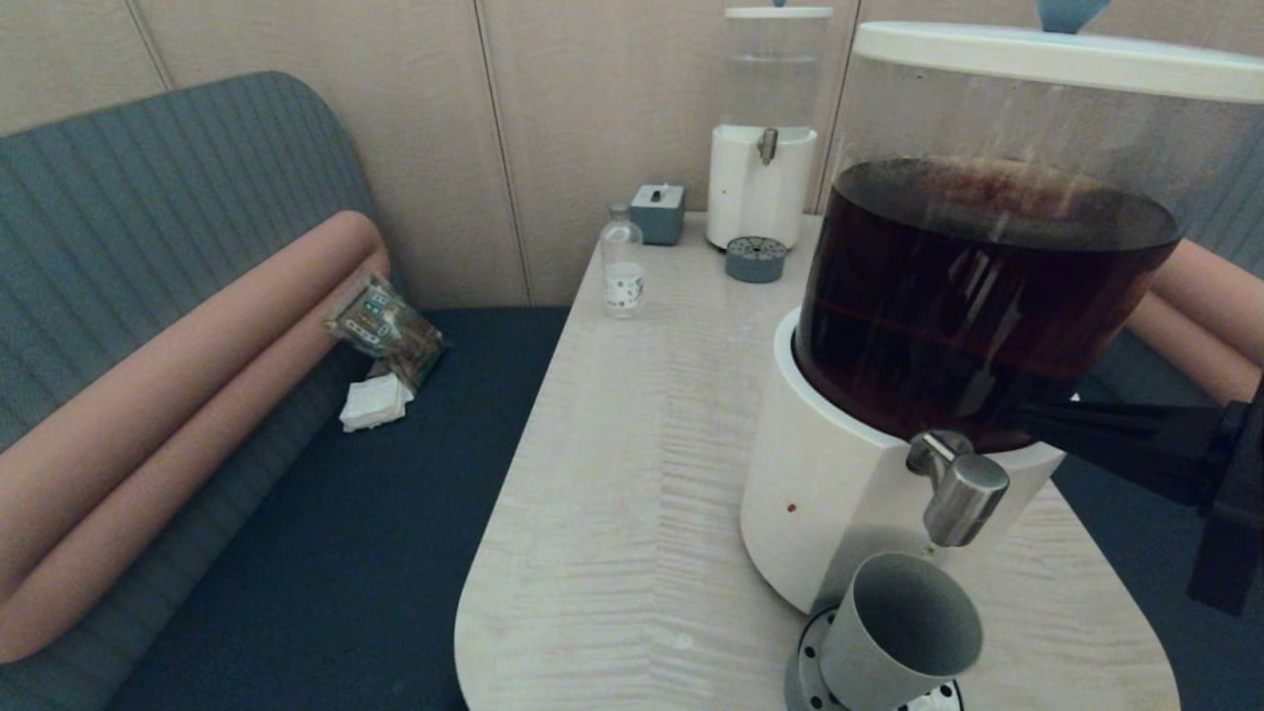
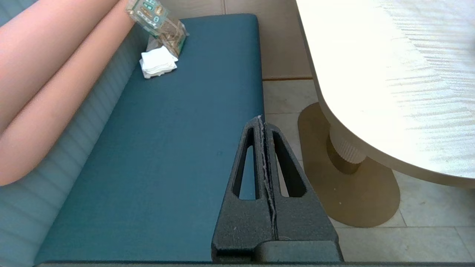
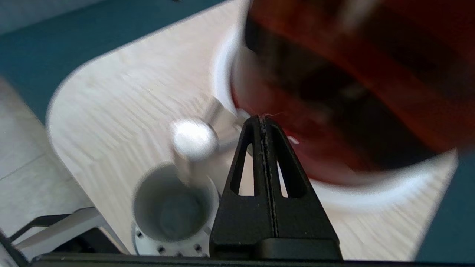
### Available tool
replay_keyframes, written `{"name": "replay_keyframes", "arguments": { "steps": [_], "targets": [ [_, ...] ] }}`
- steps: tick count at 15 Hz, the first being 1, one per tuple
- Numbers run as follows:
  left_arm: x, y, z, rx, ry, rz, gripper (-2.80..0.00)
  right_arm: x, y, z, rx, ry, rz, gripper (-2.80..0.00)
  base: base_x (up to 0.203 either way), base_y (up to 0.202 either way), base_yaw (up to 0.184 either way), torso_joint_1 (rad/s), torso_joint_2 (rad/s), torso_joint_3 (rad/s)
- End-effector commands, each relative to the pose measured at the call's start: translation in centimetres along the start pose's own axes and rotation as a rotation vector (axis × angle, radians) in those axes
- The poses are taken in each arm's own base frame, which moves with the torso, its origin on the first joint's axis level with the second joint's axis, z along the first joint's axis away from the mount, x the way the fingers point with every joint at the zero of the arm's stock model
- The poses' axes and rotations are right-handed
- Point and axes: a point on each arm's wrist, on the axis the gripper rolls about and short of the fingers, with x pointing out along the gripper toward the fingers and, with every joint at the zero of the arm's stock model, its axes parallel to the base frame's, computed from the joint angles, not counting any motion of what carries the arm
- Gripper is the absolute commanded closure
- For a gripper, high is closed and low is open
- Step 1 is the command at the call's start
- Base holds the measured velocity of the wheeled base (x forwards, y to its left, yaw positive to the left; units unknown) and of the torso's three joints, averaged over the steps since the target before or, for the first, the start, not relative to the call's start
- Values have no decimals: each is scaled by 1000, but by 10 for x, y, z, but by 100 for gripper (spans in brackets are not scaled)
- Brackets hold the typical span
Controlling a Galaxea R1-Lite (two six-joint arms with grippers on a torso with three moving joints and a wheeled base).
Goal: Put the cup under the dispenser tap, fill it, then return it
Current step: Turn off the faucet
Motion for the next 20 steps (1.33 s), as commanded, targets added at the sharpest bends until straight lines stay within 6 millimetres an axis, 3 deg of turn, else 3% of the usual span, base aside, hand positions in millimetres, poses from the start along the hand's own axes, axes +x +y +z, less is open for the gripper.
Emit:
{"name": "replay_keyframes", "arguments": {
  "steps": [1, 7, 10, 15, 20],
  "targets": [
    [0, 0, 0, 0, 1, -1, 0, -21, -5, -4, 6, -35, -52, 0, 0, 0, 0, 0, 0, 0],
    [0, 0, 0, 0, 1, 1, 0, -77, -22, -19, 56, -61, -322, 0, 0, 0, 0, 0, 0, 0],
    [0, 0, 0, 0, 1, -1, 0, -103, -13, -35, 60, -83, -401, 0, 0, 0, 0, 0, 0, 0],
    [0, 0, 0, 0, 1, -1, 0, -120, 5, -64, 52, -87, -447, 0, 0, 0, 0, 0, 0, 0],
    [0, 0, 0, 0, 1, -1, 0, -132, 12, -71, 51, -127, -481, 0, 0, 0, 0, 0, 0, 0]
  ]
}}
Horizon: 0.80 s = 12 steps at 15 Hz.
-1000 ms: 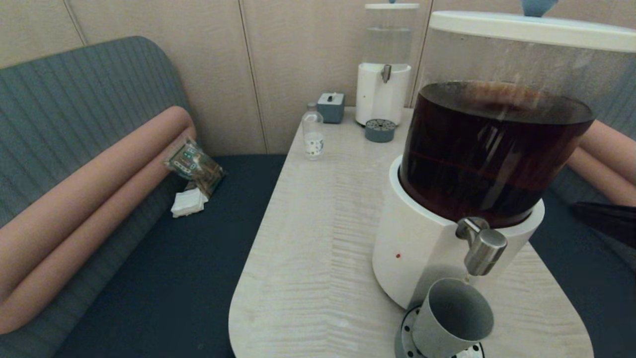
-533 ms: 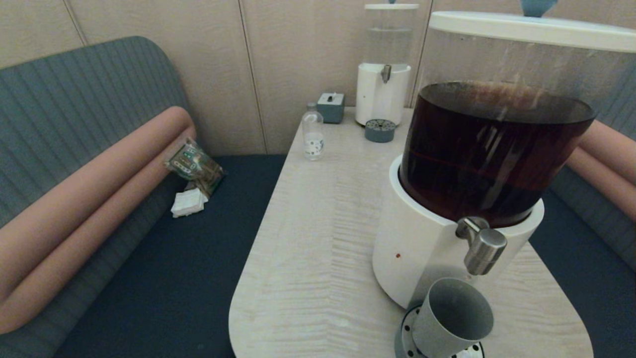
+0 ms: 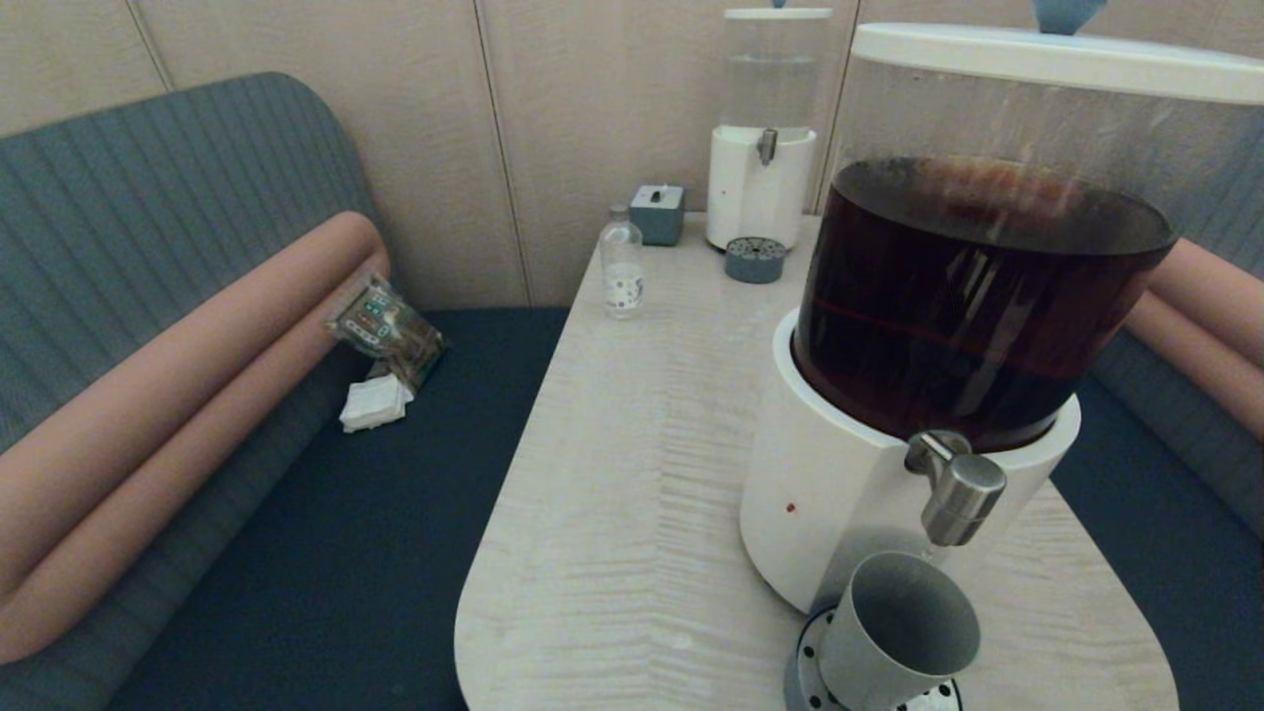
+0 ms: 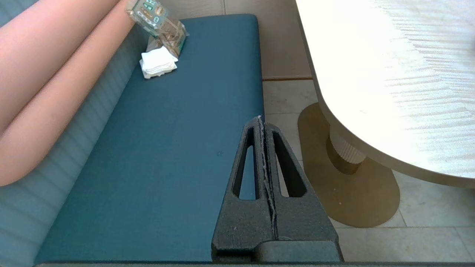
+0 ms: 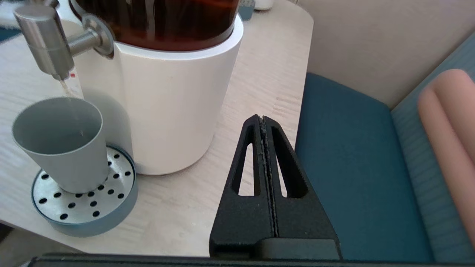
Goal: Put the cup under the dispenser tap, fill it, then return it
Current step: Turn off the faucet
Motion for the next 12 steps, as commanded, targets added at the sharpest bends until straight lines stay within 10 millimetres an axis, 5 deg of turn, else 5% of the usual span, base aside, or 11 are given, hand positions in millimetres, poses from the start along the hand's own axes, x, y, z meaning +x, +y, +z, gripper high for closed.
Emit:
{"name": "replay_keyframes", "arguments": {
  "steps": [1, 12],
  "targets": [
    [0, 0, 0, 1, 2, 0, 0, -7, 1, -2, 0, -23, -7, 0, 0, 0, 0, 0, 0, 0],
    [0, 0, 0, 1, 2, 0, 0, -29, 7, -28, 9, -81, -39, 0, 0, 0, 0, 0, 0, 0]
  ]
}}
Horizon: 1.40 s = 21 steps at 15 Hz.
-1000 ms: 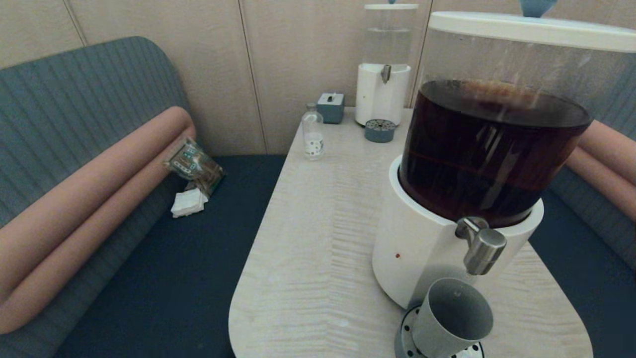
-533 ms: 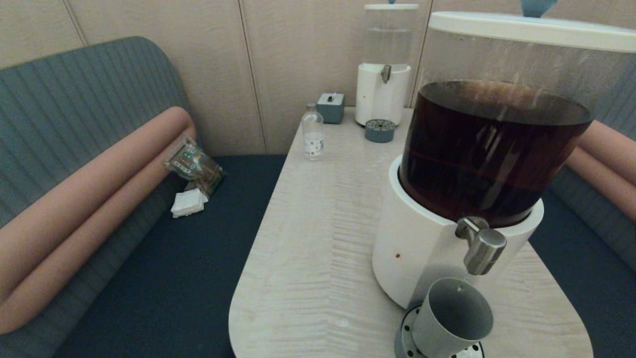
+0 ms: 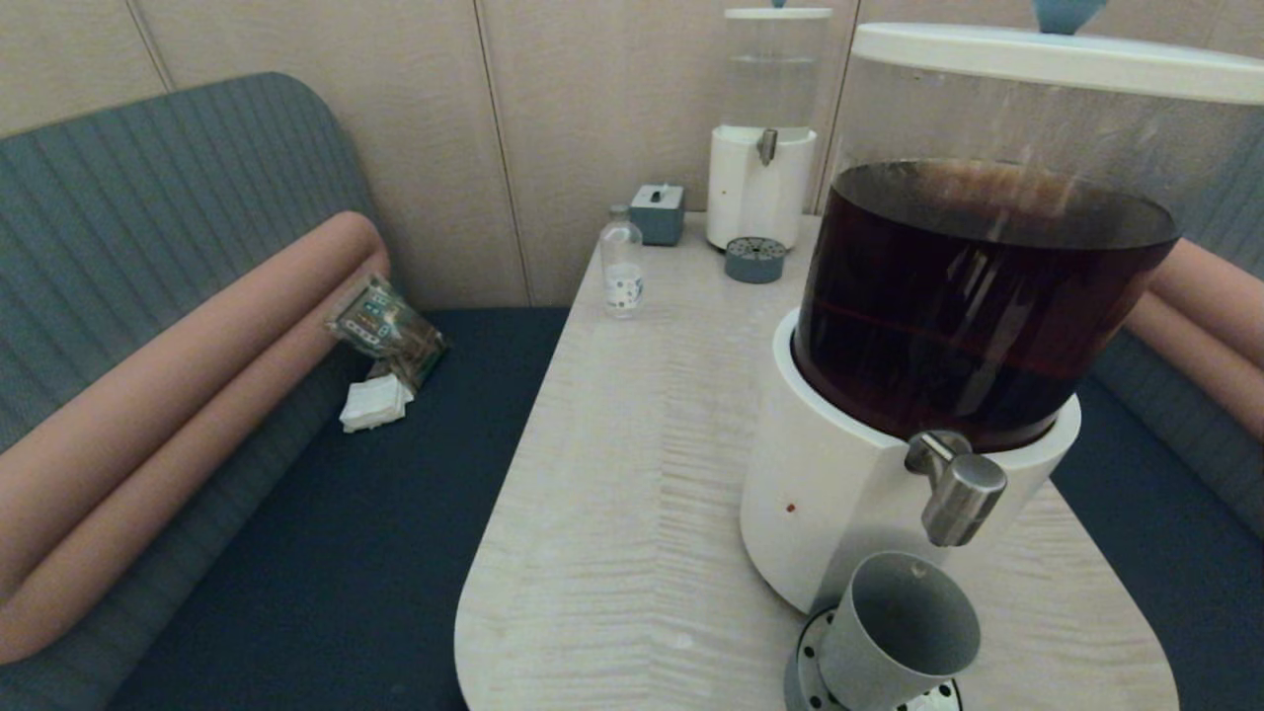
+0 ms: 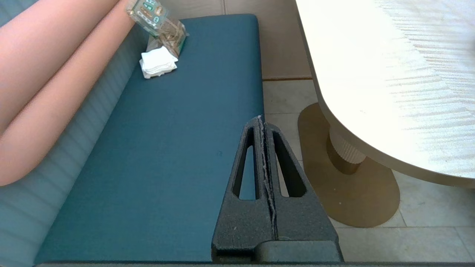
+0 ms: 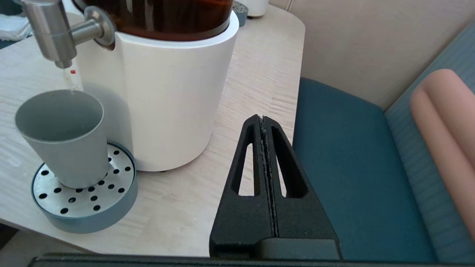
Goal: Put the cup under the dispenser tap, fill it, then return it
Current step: Turn off the faucet
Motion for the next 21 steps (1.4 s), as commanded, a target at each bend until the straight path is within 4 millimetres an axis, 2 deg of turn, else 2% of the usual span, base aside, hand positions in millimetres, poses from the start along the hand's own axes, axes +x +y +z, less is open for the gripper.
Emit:
{"name": "replay_keyframes", "arguments": {
  "steps": [1, 4, 9, 16, 19, 21],
  "targets": [
    [0, 0, 0, 1, 0, -1, 0, -15, 3, -10, -3, -50, -13, 0, 0, 0, 0, 0, 0, 0],
    [0, 0, 0, 1, 1, 0, 0, -12, 4, -19, 76, -68, -34, 0, 0, 0, 0, 0, 0, 0],
    [0, 0, 0, 1, 0, -1, 0, -14, 10, -37, 75, -47, -59, 0, 0, 0, 0, 0, 0, 0],
    [0, 0, 0, 1, 0, -1, 0, -32, 23, -84, 66, -117, -81, 0, 0, 0, 0, 0, 0, 0],
    [0, 0, 0, 0, 0, 0, 0, -21, 27, -111, 76, -104, -89, 0, 0, 0, 0, 0, 0, 0],
    [0, 0, 0, 1, 0, -1, 0, -20, 29, -119, 87, -32, -76, 0, 0, 0, 0, 0, 0, 0]
  ]
}}
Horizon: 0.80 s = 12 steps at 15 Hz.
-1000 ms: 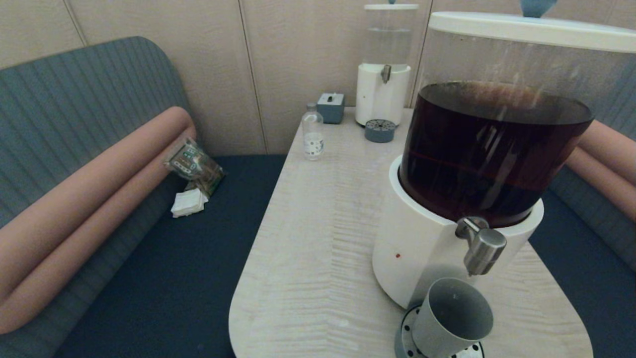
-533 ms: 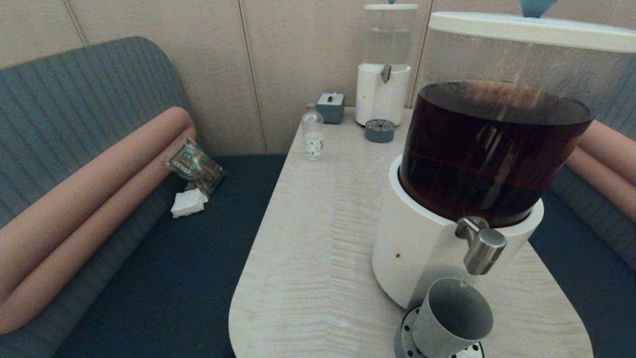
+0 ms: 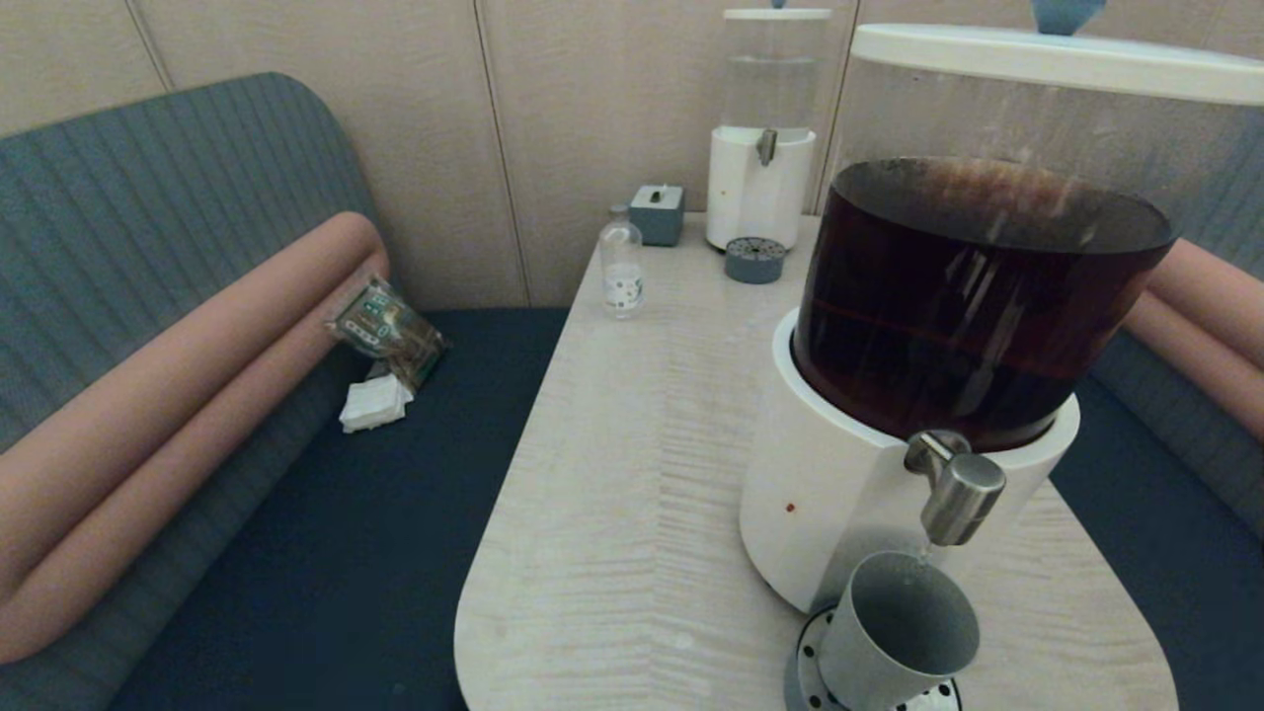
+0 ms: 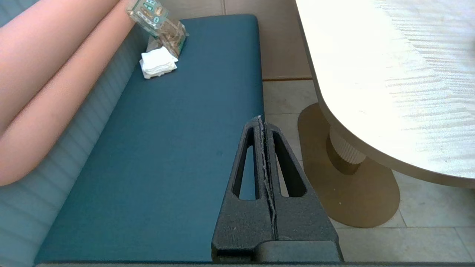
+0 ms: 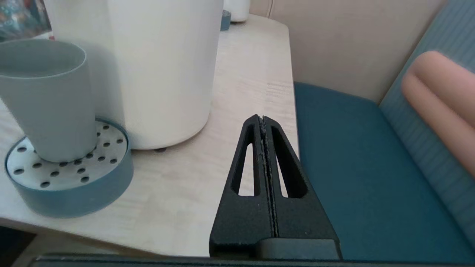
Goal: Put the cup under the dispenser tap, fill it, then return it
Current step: Turn off the faucet
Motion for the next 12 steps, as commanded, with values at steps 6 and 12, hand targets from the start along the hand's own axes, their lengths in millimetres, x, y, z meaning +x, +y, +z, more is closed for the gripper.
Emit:
{"name": "replay_keyframes", "arguments": {
  "steps": [6, 12],
  "targets": [
    [0, 0, 0, 1, 1, 0, 0, -2, 3, -22, -2, 151, 28, 0, 0, 0, 0, 0, 0, 0],
    [0, 0, 0, 1, 1, 0, 0, -2, 3, -22, -7, 156, 31, 0, 0, 0, 0, 0, 0, 0]
  ]
}}
